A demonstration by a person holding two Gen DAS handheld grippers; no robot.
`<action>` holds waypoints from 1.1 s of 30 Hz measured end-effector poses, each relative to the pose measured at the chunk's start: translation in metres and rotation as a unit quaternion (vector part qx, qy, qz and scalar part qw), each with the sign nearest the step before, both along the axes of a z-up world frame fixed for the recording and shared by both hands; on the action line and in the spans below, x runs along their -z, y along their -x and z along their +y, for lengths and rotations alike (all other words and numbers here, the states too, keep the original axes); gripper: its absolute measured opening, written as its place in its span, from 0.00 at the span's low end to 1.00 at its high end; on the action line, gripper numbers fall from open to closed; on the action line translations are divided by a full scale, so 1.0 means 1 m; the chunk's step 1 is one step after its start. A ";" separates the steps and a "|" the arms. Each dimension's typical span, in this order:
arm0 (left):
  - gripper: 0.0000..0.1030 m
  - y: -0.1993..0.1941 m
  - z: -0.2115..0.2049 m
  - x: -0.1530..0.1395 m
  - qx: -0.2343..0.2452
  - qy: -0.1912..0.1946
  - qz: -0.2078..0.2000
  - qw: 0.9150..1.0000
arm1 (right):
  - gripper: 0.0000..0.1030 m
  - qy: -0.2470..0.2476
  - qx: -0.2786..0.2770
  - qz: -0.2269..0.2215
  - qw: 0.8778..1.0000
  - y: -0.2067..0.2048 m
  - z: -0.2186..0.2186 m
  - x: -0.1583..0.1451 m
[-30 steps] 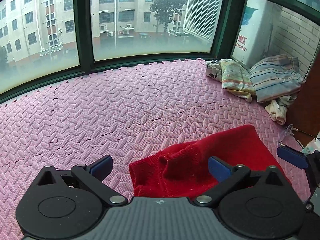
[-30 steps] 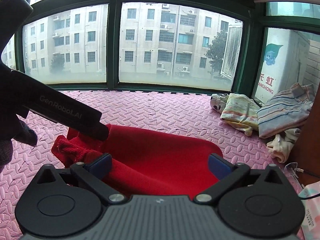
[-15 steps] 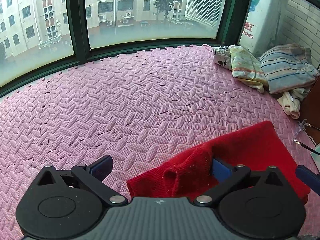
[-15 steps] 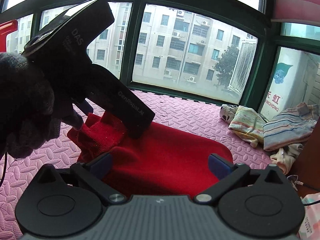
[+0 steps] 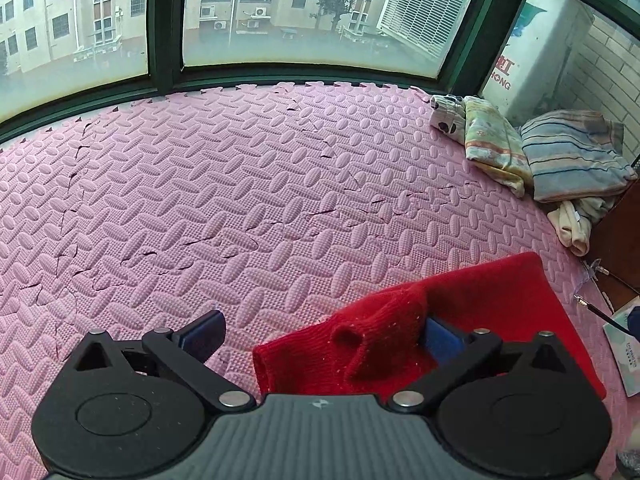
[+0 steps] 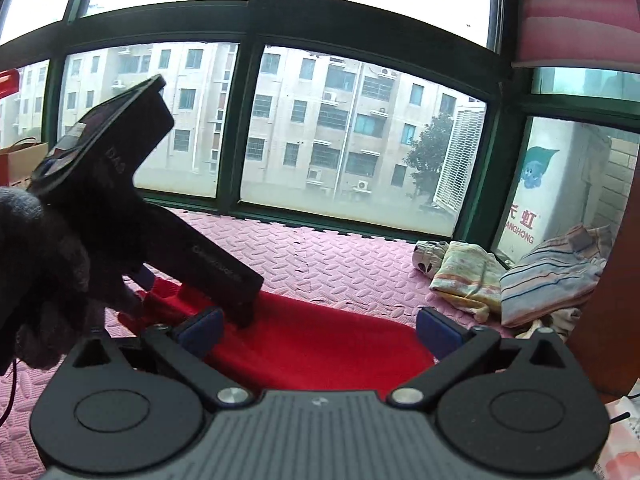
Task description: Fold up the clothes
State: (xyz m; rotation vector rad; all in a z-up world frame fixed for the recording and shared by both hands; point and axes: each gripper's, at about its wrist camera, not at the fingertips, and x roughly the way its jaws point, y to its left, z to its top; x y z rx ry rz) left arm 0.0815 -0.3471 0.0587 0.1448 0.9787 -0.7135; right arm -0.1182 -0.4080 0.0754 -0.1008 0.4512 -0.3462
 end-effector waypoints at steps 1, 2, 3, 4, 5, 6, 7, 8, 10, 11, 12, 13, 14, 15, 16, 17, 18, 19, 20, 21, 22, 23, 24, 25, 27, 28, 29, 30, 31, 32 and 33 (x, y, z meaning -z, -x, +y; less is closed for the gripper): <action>1.00 0.000 0.000 0.000 0.000 0.001 0.000 1.000 | 1.00 -0.004 -0.002 0.006 1.000 -0.005 -0.001 0.003; 1.00 0.000 0.001 0.001 -0.001 0.001 0.001 1.000 | 1.00 -0.007 -0.006 0.013 1.000 -0.008 -0.001 0.006; 1.00 -0.001 0.001 0.001 -0.003 0.001 0.004 1.000 | 1.00 -0.011 -0.013 0.022 1.000 -0.011 0.000 0.009; 1.00 -0.001 0.001 0.001 -0.004 0.001 0.005 1.000 | 1.00 -0.012 -0.017 0.030 0.999 -0.013 0.002 0.013; 1.00 -0.002 0.001 0.001 -0.004 0.001 0.006 1.000 | 1.00 -0.011 -0.021 0.036 0.999 -0.013 0.004 0.017; 1.00 -0.003 0.001 0.001 -0.005 0.001 0.008 1.000 | 1.00 -0.011 -0.024 0.041 0.999 -0.013 0.007 0.021; 1.00 -0.003 0.002 0.001 -0.005 0.002 0.009 1.000 | 1.00 -0.010 -0.026 0.046 0.999 -0.013 0.009 0.024; 1.00 -0.005 0.002 0.002 -0.006 0.003 0.013 1.000 | 1.00 -0.010 -0.025 0.048 0.998 -0.013 0.009 0.028; 1.00 -0.007 0.003 0.004 -0.010 0.008 0.023 1.000 | 1.00 -0.016 -0.024 0.054 0.998 -0.014 0.008 0.034; 1.00 -0.008 0.004 0.005 -0.013 0.011 0.030 0.999 | 1.00 -0.020 -0.023 0.056 0.998 -0.015 0.007 0.037; 1.00 -0.009 0.004 0.006 -0.016 0.013 0.035 0.999 | 1.00 -0.025 -0.022 0.057 0.998 -0.015 0.005 0.038; 1.00 -0.010 0.005 0.007 -0.018 0.015 0.040 0.999 | 1.00 -0.030 -0.021 0.056 0.998 -0.015 0.004 0.040; 1.00 -0.012 0.005 0.008 -0.020 0.017 0.045 0.999 | 1.00 -0.034 -0.022 0.055 0.998 -0.014 0.003 0.042; 1.00 -0.013 0.006 0.009 -0.022 0.019 0.051 0.998 | 1.00 -0.033 -0.023 0.054 0.998 -0.014 0.005 0.042; 1.00 -0.014 0.007 0.010 -0.024 0.022 0.056 0.998 | 1.00 -0.030 -0.023 0.052 0.998 -0.013 0.006 0.043; 1.00 -0.015 0.008 0.011 -0.026 0.025 0.061 0.997 | 1.00 -0.026 -0.023 0.049 0.998 -0.011 0.007 0.042; 1.00 -0.015 0.009 0.011 -0.027 0.028 0.065 0.997 | 1.00 -0.021 -0.021 0.040 0.999 -0.009 0.008 0.041; 1.00 -0.015 0.010 0.012 -0.028 0.030 0.068 0.997 | 1.00 -0.016 -0.020 0.027 0.999 -0.006 0.009 0.038; 1.00 -0.015 0.010 0.011 -0.028 0.032 0.069 0.997 | 1.00 -0.014 -0.019 0.020 1.000 -0.005 0.010 0.035; 1.00 -0.015 0.011 0.011 -0.027 0.033 0.070 0.997 | 1.00 -0.014 -0.020 0.021 0.999 -0.005 0.010 0.035; 1.00 -0.016 0.011 0.011 -0.028 0.033 0.072 0.996 | 1.00 -0.013 -0.022 0.023 0.999 -0.007 0.011 0.034; 1.00 -0.016 0.011 0.010 -0.029 0.034 0.073 0.996 | 1.00 -0.013 -0.024 0.026 0.999 -0.009 0.011 0.033; 1.00 -0.016 0.013 0.009 -0.028 0.039 0.075 0.996 | 1.00 -0.012 -0.025 0.027 0.999 -0.010 0.011 0.033; 1.00 -0.015 0.014 0.008 -0.028 0.043 0.076 0.996 | 1.00 -0.012 -0.025 0.027 0.999 -0.010 0.011 0.033; 1.00 -0.014 0.016 0.007 -0.024 0.045 0.070 0.996 | 1.00 -0.010 -0.029 0.036 0.999 -0.013 0.012 0.035; 1.00 -0.014 0.016 0.007 -0.026 0.043 0.071 0.996 | 1.00 -0.006 -0.029 0.042 0.999 -0.015 0.013 0.038; 1.00 -0.015 0.017 0.008 -0.028 0.043 0.074 0.996 | 1.00 -0.002 -0.030 0.044 0.999 -0.015 0.013 0.040; 1.00 -0.015 0.017 0.008 -0.029 0.045 0.075 0.996 | 1.00 -0.002 -0.032 0.045 0.999 -0.015 0.013 0.040; 1.00 -0.014 0.018 0.008 -0.028 0.046 0.074 0.996 | 0.97 -0.005 -0.034 0.040 0.999 -0.013 0.013 0.039; 1.00 -0.014 0.018 0.008 -0.028 0.047 0.074 0.996 | 0.91 -0.010 -0.039 0.034 0.999 -0.011 0.011 0.035; 1.00 -0.014 0.018 0.008 -0.028 0.047 0.074 0.996 | 0.88 -0.014 -0.046 0.036 0.998 -0.011 0.010 0.031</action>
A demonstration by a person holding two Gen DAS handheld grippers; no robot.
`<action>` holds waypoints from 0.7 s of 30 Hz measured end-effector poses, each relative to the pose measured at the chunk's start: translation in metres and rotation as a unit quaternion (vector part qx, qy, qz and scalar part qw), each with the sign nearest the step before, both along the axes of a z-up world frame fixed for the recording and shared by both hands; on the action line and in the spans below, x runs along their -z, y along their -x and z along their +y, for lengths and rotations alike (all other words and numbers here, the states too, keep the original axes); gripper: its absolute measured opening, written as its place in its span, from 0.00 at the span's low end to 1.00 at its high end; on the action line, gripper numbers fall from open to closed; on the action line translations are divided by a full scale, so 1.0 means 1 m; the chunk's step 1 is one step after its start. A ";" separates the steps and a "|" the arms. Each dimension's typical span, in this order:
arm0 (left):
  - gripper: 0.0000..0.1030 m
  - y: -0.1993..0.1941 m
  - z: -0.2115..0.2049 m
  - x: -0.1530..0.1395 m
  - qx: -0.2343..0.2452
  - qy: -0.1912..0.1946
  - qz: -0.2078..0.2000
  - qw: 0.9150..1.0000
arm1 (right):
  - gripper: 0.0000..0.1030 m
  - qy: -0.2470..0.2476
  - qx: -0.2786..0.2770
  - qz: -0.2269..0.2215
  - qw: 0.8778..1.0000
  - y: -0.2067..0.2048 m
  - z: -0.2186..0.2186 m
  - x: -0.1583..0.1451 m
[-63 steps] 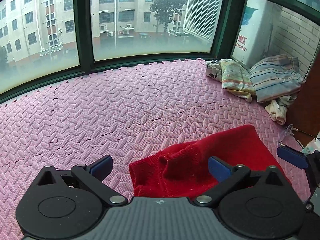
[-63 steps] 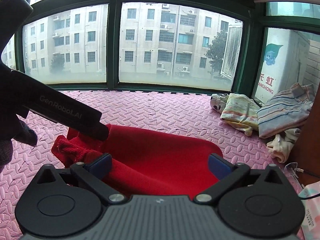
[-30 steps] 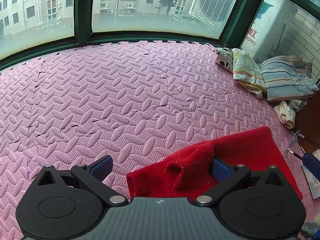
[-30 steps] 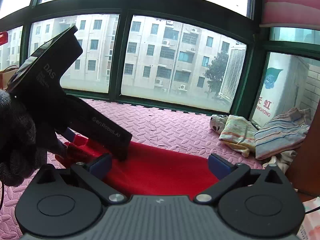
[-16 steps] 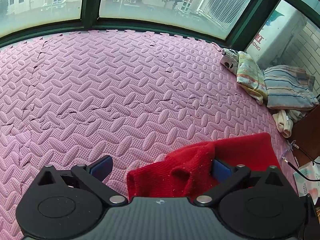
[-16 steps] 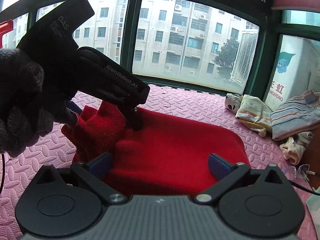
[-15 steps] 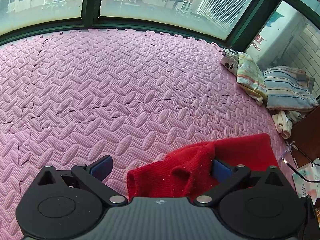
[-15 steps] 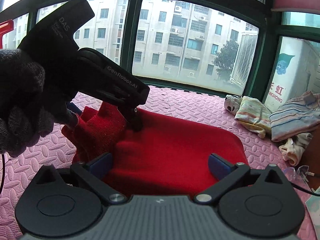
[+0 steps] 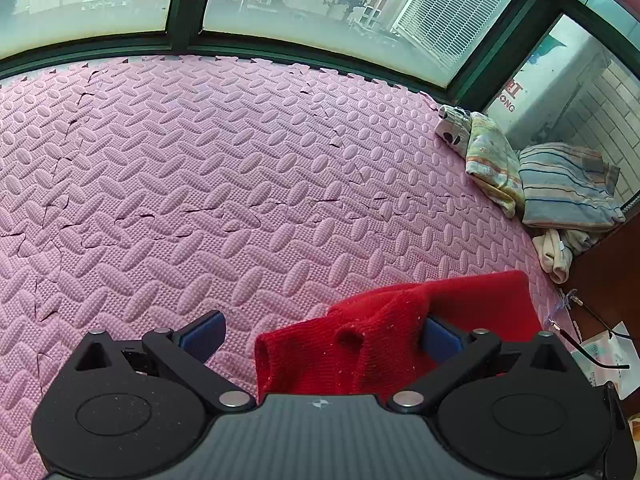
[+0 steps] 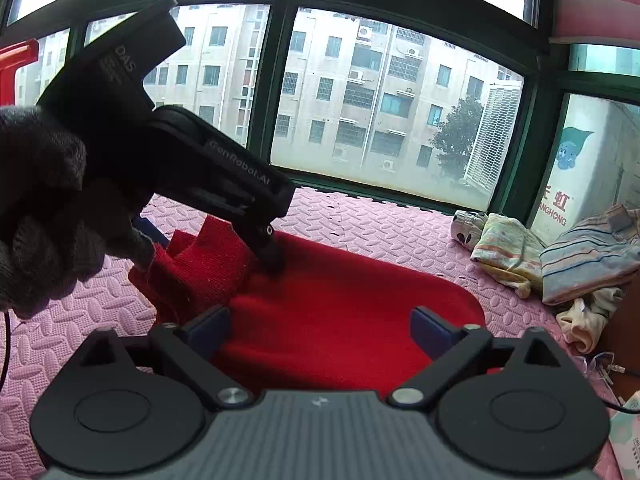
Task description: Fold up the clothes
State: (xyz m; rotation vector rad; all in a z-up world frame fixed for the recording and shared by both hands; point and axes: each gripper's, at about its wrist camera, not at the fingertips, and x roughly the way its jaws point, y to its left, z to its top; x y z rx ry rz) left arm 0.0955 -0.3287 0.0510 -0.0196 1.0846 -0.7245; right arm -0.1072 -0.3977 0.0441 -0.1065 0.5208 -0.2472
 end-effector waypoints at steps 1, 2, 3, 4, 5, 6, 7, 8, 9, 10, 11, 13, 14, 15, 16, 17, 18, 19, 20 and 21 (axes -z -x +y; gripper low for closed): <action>1.00 0.000 0.000 0.000 -0.001 0.000 0.001 1.000 | 0.83 -0.004 -0.007 0.005 1.000 -0.001 -0.001 -0.003; 1.00 0.000 0.000 0.000 -0.002 0.001 0.001 1.000 | 0.74 -0.010 -0.015 0.008 1.000 -0.003 -0.003 -0.005; 1.00 0.001 0.000 -0.001 -0.001 0.002 0.001 1.000 | 0.71 -0.017 -0.024 0.012 0.999 -0.004 -0.004 -0.007; 1.00 0.002 0.000 -0.001 0.000 0.002 0.000 1.000 | 0.67 -0.027 -0.033 0.017 0.999 -0.007 -0.006 -0.009; 1.00 0.002 0.000 -0.001 -0.001 0.001 0.000 1.000 | 0.64 -0.036 -0.039 0.023 0.998 -0.011 -0.008 -0.010; 1.00 0.002 0.000 -0.001 -0.001 0.003 0.001 1.000 | 0.63 -0.042 -0.043 0.028 0.998 -0.014 -0.009 -0.011; 1.00 0.001 0.001 -0.001 -0.001 0.005 0.002 1.000 | 0.61 -0.049 -0.049 0.034 0.997 -0.018 -0.009 -0.012; 1.00 0.001 0.002 -0.001 -0.002 0.006 0.002 1.000 | 0.57 -0.057 -0.057 0.043 0.996 -0.023 -0.010 -0.012; 1.00 0.002 0.002 -0.001 -0.002 0.007 0.003 1.000 | 0.54 -0.062 -0.061 0.051 0.995 -0.028 -0.011 -0.011; 1.00 0.002 0.003 -0.001 -0.002 0.008 0.003 1.000 | 0.51 -0.066 -0.064 0.056 0.994 -0.030 -0.012 -0.010; 1.00 0.002 0.004 -0.001 -0.002 0.008 0.003 1.000 | 0.48 -0.074 -0.063 0.063 0.993 -0.034 -0.014 -0.008; 1.00 0.002 0.006 -0.001 -0.002 0.010 0.004 1.000 | 0.43 -0.097 -0.060 0.074 0.991 -0.039 -0.018 -0.004; 1.00 0.002 0.007 -0.001 -0.002 0.011 0.005 1.000 | 0.39 -0.106 -0.058 0.075 0.990 -0.039 -0.019 -0.003; 1.00 0.002 0.008 -0.001 -0.002 0.012 0.006 1.000 | 0.35 -0.114 -0.057 0.076 0.989 -0.039 -0.020 -0.003; 1.00 0.002 0.008 -0.001 -0.002 0.013 0.006 1.000 | 0.29 -0.120 -0.057 0.074 0.988 -0.038 -0.021 -0.002; 1.00 0.002 0.009 -0.001 -0.002 0.014 0.007 1.000 | 0.22 -0.123 -0.058 0.073 0.988 -0.037 -0.020 -0.002; 1.00 0.002 0.010 -0.002 -0.002 0.016 0.008 1.000 | 0.19 -0.123 -0.059 0.072 0.988 -0.036 -0.019 -0.002; 1.00 0.003 0.011 -0.003 -0.003 0.018 0.008 1.000 | 0.10 -0.123 -0.060 0.071 0.988 -0.035 -0.018 -0.002; 1.00 0.003 0.013 -0.004 -0.004 0.020 0.008 1.000 | 0.04 -0.123 -0.061 0.069 0.988 -0.035 -0.018 -0.003; 1.00 0.003 0.014 -0.005 -0.005 0.022 0.008 1.000 | 0.03 -0.124 -0.061 0.067 0.988 -0.034 -0.017 -0.004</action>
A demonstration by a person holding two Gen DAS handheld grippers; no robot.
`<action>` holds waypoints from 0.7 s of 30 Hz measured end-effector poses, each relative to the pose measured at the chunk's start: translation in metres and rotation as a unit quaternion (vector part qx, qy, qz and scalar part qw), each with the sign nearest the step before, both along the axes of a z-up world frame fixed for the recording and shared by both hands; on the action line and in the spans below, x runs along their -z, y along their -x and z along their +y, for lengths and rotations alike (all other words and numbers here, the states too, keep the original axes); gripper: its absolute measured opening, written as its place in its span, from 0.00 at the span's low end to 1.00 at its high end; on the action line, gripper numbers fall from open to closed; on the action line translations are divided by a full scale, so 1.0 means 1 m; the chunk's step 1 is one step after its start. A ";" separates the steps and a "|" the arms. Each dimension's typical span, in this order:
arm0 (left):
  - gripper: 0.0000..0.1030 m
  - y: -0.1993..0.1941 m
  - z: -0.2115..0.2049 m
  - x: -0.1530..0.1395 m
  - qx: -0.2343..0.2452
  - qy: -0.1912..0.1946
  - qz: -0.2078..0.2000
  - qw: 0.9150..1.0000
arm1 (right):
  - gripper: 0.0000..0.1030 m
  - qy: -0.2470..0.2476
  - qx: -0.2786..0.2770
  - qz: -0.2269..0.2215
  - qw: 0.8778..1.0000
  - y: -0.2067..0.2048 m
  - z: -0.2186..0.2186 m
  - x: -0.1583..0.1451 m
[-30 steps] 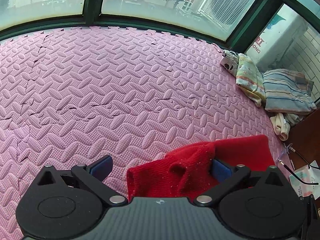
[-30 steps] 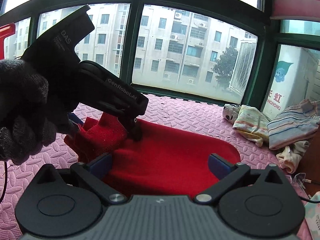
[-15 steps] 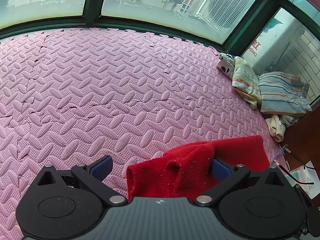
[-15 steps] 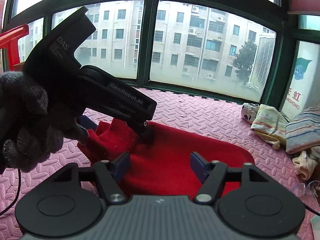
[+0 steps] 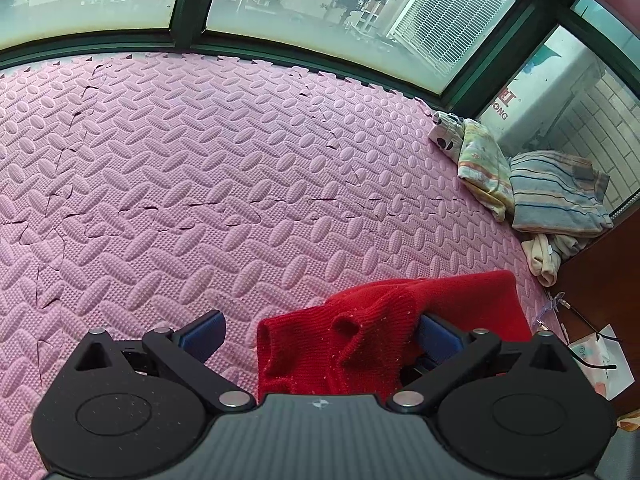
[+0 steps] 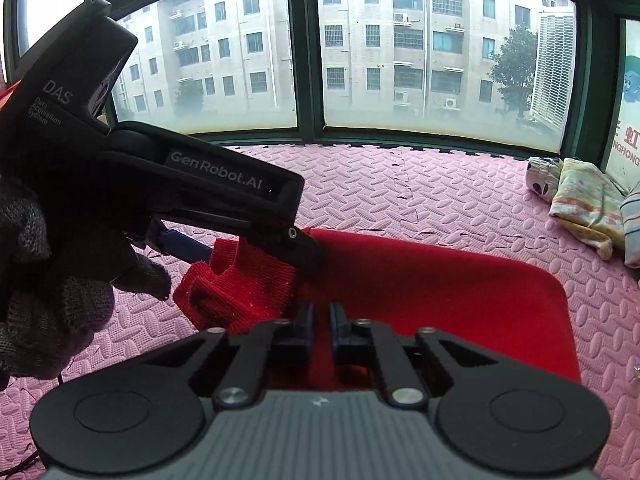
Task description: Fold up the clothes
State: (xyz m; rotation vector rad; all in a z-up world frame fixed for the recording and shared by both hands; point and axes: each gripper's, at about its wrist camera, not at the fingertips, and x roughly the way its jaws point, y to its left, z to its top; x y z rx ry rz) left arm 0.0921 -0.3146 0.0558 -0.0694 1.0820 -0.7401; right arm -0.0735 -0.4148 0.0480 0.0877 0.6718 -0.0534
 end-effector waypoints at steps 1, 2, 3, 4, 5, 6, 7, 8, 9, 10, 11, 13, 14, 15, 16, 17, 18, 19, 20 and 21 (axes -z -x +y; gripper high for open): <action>1.00 0.000 0.001 -0.001 -0.001 0.002 0.000 1.000 | 0.01 -0.002 0.001 -0.003 1.000 0.001 0.000 -0.001; 1.00 0.001 0.003 -0.002 -0.002 0.004 0.000 1.000 | 0.01 -0.007 0.002 -0.008 1.000 0.003 -0.001 -0.003; 1.00 0.001 0.004 -0.003 -0.003 0.006 0.000 1.000 | 0.00 -0.010 0.004 -0.011 1.000 0.004 -0.002 -0.004; 1.00 0.002 0.006 -0.005 -0.006 0.008 -0.002 1.000 | 0.00 -0.011 0.007 -0.014 1.000 0.006 -0.003 -0.005; 1.00 0.002 0.010 -0.007 -0.010 0.009 -0.006 1.000 | 0.00 -0.011 0.011 -0.020 1.000 0.009 -0.005 -0.007; 1.00 0.002 0.013 -0.009 -0.015 0.010 -0.010 1.000 | 0.00 -0.010 0.016 -0.024 1.000 0.013 -0.006 -0.010; 1.00 0.002 0.017 -0.011 -0.020 0.009 -0.014 1.000 | 0.00 -0.008 0.020 -0.029 0.999 0.016 -0.008 -0.013; 1.00 0.002 0.021 -0.013 -0.025 0.008 -0.017 0.999 | 0.00 -0.007 0.023 -0.033 0.999 0.020 -0.009 -0.016; 1.00 0.002 0.024 -0.014 -0.029 0.011 -0.018 0.999 | 0.01 -0.008 0.022 -0.035 0.999 0.024 -0.010 -0.019; 1.00 0.003 0.028 -0.016 -0.031 0.015 -0.019 0.999 | 0.03 -0.010 0.020 -0.038 0.999 0.029 -0.010 -0.021; 1.00 0.005 0.031 -0.017 -0.032 0.020 -0.020 0.999 | 0.06 -0.011 0.018 -0.040 0.999 0.033 -0.010 -0.023; 1.00 0.008 0.036 -0.020 -0.033 0.028 -0.022 0.999 | 0.09 -0.009 0.008 -0.042 0.999 0.039 -0.005 -0.023; 1.00 0.011 0.036 -0.021 -0.030 0.028 -0.025 0.999 | 0.11 -0.004 0.003 -0.043 0.999 0.040 -0.001 -0.021; 1.00 0.013 0.035 -0.022 -0.027 0.028 -0.028 0.999 | 0.11 0.006 -0.001 -0.043 0.999 0.040 0.004 -0.019; 1.00 0.016 0.033 -0.022 -0.019 0.027 -0.032 0.999 | 0.11 0.016 -0.004 -0.044 0.999 0.040 0.009 -0.017; 1.00 0.019 0.028 -0.022 -0.011 0.021 -0.039 0.999 | 0.11 0.024 -0.005 -0.044 0.999 0.039 0.014 -0.014; 1.00 0.020 0.023 -0.021 -0.005 0.013 -0.044 0.999 | 0.11 0.030 -0.005 -0.043 0.999 0.038 0.018 -0.012; 1.00 0.021 0.018 -0.019 0.001 0.005 -0.049 0.999 | 0.11 0.036 -0.004 -0.043 0.998 0.037 0.022 -0.009; 1.00 0.022 0.013 -0.018 0.005 -0.002 -0.052 0.999 | 0.11 0.042 -0.004 -0.043 0.998 0.037 0.025 -0.007; 1.00 0.019 0.011 -0.014 0.001 -0.005 -0.047 0.999 | 0.11 0.047 -0.004 -0.044 0.998 0.036 0.027 -0.005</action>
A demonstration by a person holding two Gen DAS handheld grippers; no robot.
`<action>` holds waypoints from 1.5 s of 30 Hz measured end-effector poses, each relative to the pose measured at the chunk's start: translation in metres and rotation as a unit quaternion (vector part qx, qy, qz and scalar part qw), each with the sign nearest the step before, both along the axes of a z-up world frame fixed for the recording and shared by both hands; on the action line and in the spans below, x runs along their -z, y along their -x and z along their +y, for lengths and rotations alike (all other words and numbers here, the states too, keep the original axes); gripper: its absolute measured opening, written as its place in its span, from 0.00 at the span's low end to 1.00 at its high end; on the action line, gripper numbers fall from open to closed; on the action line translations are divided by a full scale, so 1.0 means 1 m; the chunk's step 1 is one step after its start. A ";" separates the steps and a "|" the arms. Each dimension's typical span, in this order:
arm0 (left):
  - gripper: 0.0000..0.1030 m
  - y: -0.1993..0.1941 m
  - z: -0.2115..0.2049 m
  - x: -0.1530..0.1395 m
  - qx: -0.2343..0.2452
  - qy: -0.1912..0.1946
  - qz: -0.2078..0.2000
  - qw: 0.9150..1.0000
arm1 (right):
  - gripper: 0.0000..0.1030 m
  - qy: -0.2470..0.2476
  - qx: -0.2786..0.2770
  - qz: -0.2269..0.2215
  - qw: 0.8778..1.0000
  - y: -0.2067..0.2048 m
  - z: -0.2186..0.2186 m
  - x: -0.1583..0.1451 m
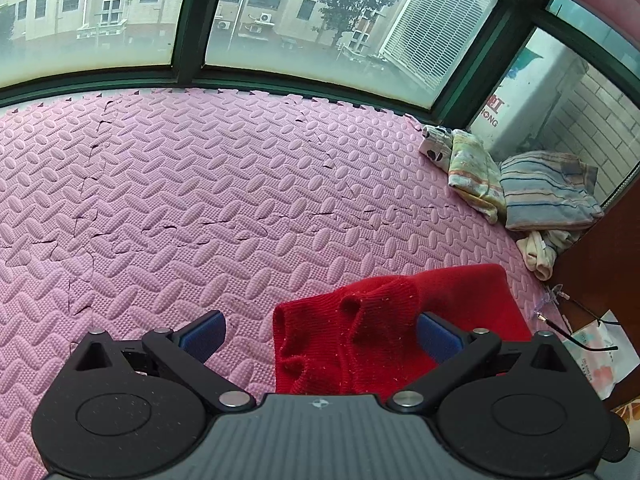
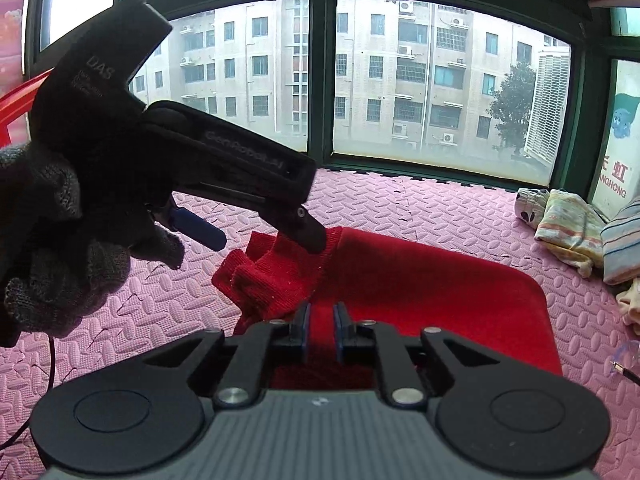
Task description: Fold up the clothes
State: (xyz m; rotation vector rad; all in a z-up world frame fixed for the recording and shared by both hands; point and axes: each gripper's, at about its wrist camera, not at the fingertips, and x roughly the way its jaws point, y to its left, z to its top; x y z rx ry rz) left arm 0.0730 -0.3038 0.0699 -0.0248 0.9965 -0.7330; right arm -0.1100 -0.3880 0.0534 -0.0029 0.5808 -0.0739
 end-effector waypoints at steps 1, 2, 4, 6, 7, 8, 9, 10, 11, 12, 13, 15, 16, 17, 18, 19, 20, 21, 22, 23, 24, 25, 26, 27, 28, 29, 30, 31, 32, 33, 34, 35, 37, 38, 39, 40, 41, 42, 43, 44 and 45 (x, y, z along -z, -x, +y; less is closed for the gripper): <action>1.00 -0.003 -0.002 0.003 -0.004 -0.003 0.005 1.000 | 0.11 0.004 0.001 -0.001 1.000 0.000 0.001 0.002; 1.00 -0.006 -0.005 0.007 -0.009 -0.005 0.010 1.000 | 0.11 0.005 0.002 -0.003 1.000 0.000 0.002 0.004; 1.00 -0.011 -0.010 0.014 -0.017 -0.010 0.021 1.000 | 0.11 0.013 0.000 -0.003 1.000 -0.001 0.004 0.007; 1.00 -0.018 -0.011 0.020 -0.026 -0.008 0.036 0.999 | 0.11 0.025 -0.003 -0.008 1.000 -0.001 0.007 0.011; 1.00 -0.021 -0.011 0.023 -0.030 -0.004 0.046 0.999 | 0.11 0.036 -0.006 -0.010 0.999 -0.001 0.009 0.014; 1.00 -0.024 -0.011 0.026 -0.031 -0.001 0.052 0.998 | 0.11 0.051 -0.010 -0.010 0.999 -0.002 0.013 0.017; 1.00 -0.026 -0.011 0.028 -0.032 0.002 0.058 0.998 | 0.11 0.065 -0.014 -0.010 0.998 -0.002 0.016 0.019; 1.00 -0.027 -0.010 0.030 -0.032 0.003 0.060 0.998 | 0.11 0.079 -0.018 -0.010 0.997 -0.003 0.019 0.021; 1.00 -0.028 -0.009 0.032 -0.032 0.006 0.065 0.997 | 0.11 0.091 -0.021 -0.010 0.996 -0.004 0.021 0.024; 1.00 -0.029 -0.008 0.034 -0.033 0.009 0.069 0.997 | 0.11 0.098 -0.023 -0.008 0.995 -0.004 0.023 0.026; 1.00 -0.030 -0.007 0.036 -0.033 0.011 0.074 0.997 | 0.11 0.102 -0.024 -0.006 0.994 -0.005 0.025 0.028; 1.00 -0.031 -0.005 0.039 -0.034 0.017 0.081 0.996 | 0.11 0.102 -0.023 -0.013 0.994 -0.004 0.024 0.026; 1.00 -0.031 -0.004 0.037 -0.032 0.020 0.079 0.996 | 0.11 0.101 -0.022 -0.018 0.994 -0.003 0.024 0.024; 1.00 -0.029 -0.003 0.035 -0.030 0.022 0.075 0.996 | 0.11 0.099 -0.021 -0.023 0.995 -0.001 0.023 0.021; 1.00 -0.028 -0.002 0.034 -0.029 0.024 0.073 0.997 | 0.11 0.097 -0.020 -0.029 0.995 0.000 0.023 0.018; 1.00 -0.027 0.000 0.032 -0.029 0.026 0.071 0.997 | 0.11 0.096 -0.021 -0.036 0.995 0.000 0.023 0.015; 1.00 -0.027 0.001 0.031 -0.029 0.028 0.072 0.997 | 0.11 0.095 -0.021 -0.043 0.994 0.001 0.024 0.012; 1.00 -0.026 0.003 0.030 -0.030 0.031 0.072 0.997 | 0.11 0.094 -0.022 -0.047 0.994 0.001 0.024 0.010; 1.00 -0.026 0.005 0.030 -0.031 0.033 0.072 0.996 | 0.11 0.091 -0.023 -0.049 0.994 0.000 0.023 0.009; 1.00 -0.026 0.006 0.029 -0.032 0.035 0.070 0.996 | 0.11 0.086 -0.026 -0.050 0.995 -0.001 0.023 0.009; 1.00 -0.027 0.007 0.029 -0.033 0.036 0.069 0.996 | 0.11 0.081 -0.030 -0.051 0.995 -0.003 0.023 0.008; 1.00 -0.028 0.009 0.030 -0.034 0.037 0.070 0.996 | 0.11 0.077 -0.034 -0.050 0.995 -0.005 0.022 0.008; 1.00 -0.029 0.010 0.032 -0.036 0.037 0.072 0.996 | 0.11 0.077 -0.040 -0.045 0.995 -0.008 0.024 0.011; 1.00 -0.030 0.010 0.034 -0.038 0.037 0.075 0.996 | 0.11 0.081 -0.044 -0.040 0.995 -0.011 0.026 0.014; 1.00 -0.031 0.010 0.035 -0.040 0.037 0.076 0.996 | 0.11 0.084 -0.047 -0.036 0.995 -0.012 0.028 0.016; 1.00 -0.032 0.011 0.036 -0.041 0.037 0.076 0.996 | 0.12 0.087 -0.047 -0.034 0.994 -0.013 0.030 0.018; 1.00 -0.033 0.011 0.037 -0.041 0.037 0.076 0.996 | 0.12 0.091 -0.048 -0.032 0.994 -0.014 0.032 0.020; 1.00 -0.034 0.011 0.038 -0.041 0.037 0.075 0.996 | 0.12 0.094 -0.048 -0.030 0.994 -0.015 0.034 0.022; 1.00 -0.035 0.011 0.039 -0.042 0.038 0.075 0.996 | 0.12 0.095 -0.049 -0.028 0.994 -0.016 0.035 0.024; 1.00 -0.036 0.012 0.041 -0.044 0.039 0.077 0.995 | 0.12 0.095 -0.049 -0.026 0.994 -0.018 0.035 0.025; 1.00 -0.037 0.013 0.043 -0.046 0.041 0.080 0.995 | 0.12 0.096 -0.049 -0.023 0.994 -0.019 0.036 0.026; 1.00 -0.039 0.013 0.045 -0.049 0.042 0.082 0.995 | 0.12 0.101 -0.049 -0.020 0.993 -0.020 0.037 0.027; 1.00 -0.040 0.014 0.048 -0.051 0.045 0.082 0.994 | 0.12 0.114 -0.049 -0.018 0.992 -0.023 0.039 0.031; 1.00 -0.040 0.014 0.048 -0.051 0.046 0.080 0.994 | 0.12 0.118 -0.049 -0.018 0.992 -0.023 0.040 0.033; 1.00 -0.039 0.014 0.048 -0.050 0.046 0.080 0.994 | 0.12 0.121 -0.049 -0.020 0.991 -0.023 0.040 0.033; 1.00 -0.040 0.015 0.047 -0.051 0.048 0.084 0.994 | 0.12 0.120 -0.049 -0.023 0.991 -0.022 0.040 0.032; 1.00 -0.039 0.016 0.046 -0.051 0.052 0.087 0.994 | 0.12 0.119 -0.048 -0.026 0.991 -0.021 0.041 0.031; 1.00 -0.039 0.017 0.044 -0.051 0.052 0.084 0.994 | 0.12 0.119 -0.048 -0.031 0.991 -0.019 0.041 0.029; 1.00 -0.038 0.018 0.042 -0.051 0.051 0.081 0.994 | 0.12 0.122 -0.049 -0.039 0.991 -0.016 0.041 0.026; 1.00 -0.038 0.018 0.041 -0.051 0.051 0.078 0.994 | 0.12 0.124 -0.049 -0.046 0.990 -0.014 0.042 0.023; 1.00 -0.037 0.018 0.039 -0.051 0.049 0.074 0.995 | 0.13 0.123 -0.052 -0.048 0.990 -0.013 0.043 0.022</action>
